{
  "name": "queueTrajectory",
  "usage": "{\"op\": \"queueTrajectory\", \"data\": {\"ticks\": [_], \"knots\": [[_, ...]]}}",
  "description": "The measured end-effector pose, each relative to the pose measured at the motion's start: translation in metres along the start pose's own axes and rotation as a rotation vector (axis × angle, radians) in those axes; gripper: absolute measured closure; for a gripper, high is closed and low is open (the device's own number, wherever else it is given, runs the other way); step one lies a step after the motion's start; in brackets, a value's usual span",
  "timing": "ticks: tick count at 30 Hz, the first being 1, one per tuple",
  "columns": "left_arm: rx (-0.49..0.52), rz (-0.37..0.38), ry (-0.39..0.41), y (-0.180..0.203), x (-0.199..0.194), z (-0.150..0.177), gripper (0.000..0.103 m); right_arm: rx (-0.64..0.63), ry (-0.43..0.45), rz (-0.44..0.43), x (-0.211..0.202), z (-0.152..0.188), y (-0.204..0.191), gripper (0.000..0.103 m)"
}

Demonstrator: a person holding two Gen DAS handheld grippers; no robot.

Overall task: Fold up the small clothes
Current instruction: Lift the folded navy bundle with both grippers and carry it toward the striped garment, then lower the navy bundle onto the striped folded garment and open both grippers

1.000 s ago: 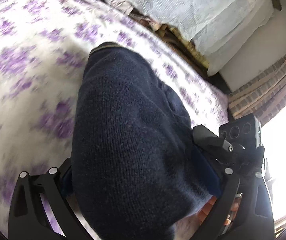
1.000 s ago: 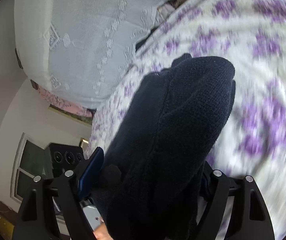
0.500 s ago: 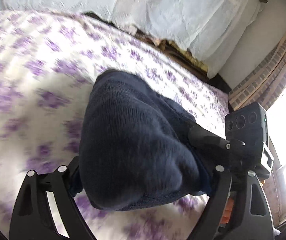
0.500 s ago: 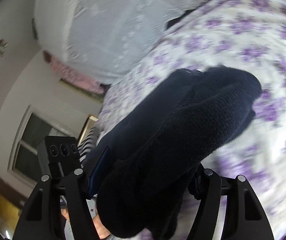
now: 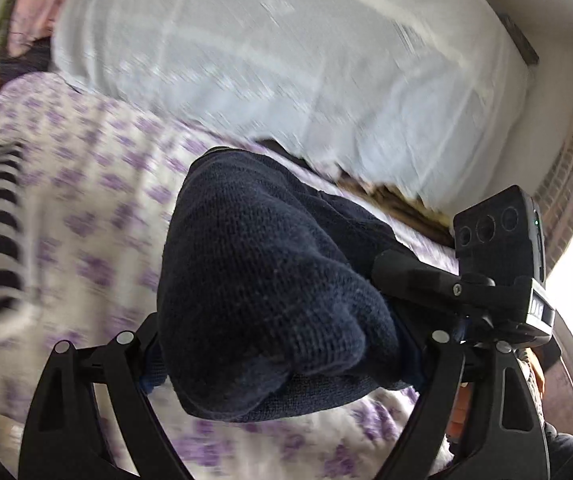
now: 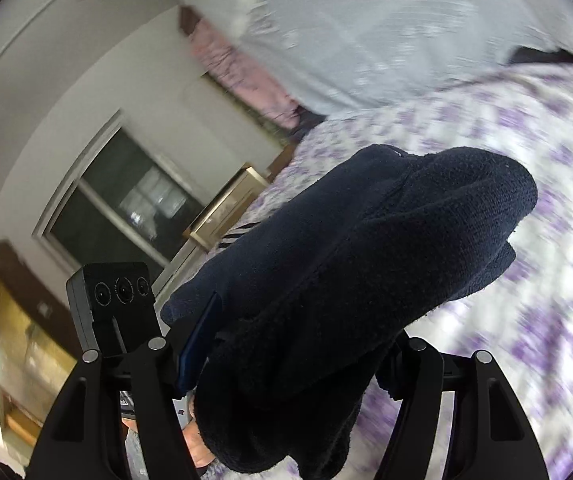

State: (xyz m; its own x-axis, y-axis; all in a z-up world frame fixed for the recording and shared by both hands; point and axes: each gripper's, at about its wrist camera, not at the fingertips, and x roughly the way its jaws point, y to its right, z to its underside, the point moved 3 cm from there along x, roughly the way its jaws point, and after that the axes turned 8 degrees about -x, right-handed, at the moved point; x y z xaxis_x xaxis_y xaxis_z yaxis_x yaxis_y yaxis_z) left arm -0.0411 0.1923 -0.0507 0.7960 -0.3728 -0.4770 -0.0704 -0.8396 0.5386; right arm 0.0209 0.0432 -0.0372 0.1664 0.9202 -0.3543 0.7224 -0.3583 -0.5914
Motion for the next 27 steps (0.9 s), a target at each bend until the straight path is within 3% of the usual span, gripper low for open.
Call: {"op": "queueTrajectory", "data": {"ticks": [11, 21, 24, 27], "knots": [[-0.076, -0.15, 0.199, -0.09, -0.09, -0.056, 0.019, -0.135, -0.085, -0.16, 0.126, -0.051, -0.077, 0.034], [-0.127, -0.276, 0.361, -0.171, -0.14, -0.087, 0.019, -0.269, -0.145, -0.23, 0.229, -0.082, -0.126, 0.034], [-0.138, -0.33, 0.345, -0.201, -0.134, -0.082, 0.019, -0.27, -0.225, -0.208, 0.267, -0.072, -0.114, 0.035], [-0.21, -0.416, 0.276, -0.245, -0.11, -0.06, 0.016, -0.187, -0.315, -0.082, 0.296, -0.051, -0.077, 0.035]]}}
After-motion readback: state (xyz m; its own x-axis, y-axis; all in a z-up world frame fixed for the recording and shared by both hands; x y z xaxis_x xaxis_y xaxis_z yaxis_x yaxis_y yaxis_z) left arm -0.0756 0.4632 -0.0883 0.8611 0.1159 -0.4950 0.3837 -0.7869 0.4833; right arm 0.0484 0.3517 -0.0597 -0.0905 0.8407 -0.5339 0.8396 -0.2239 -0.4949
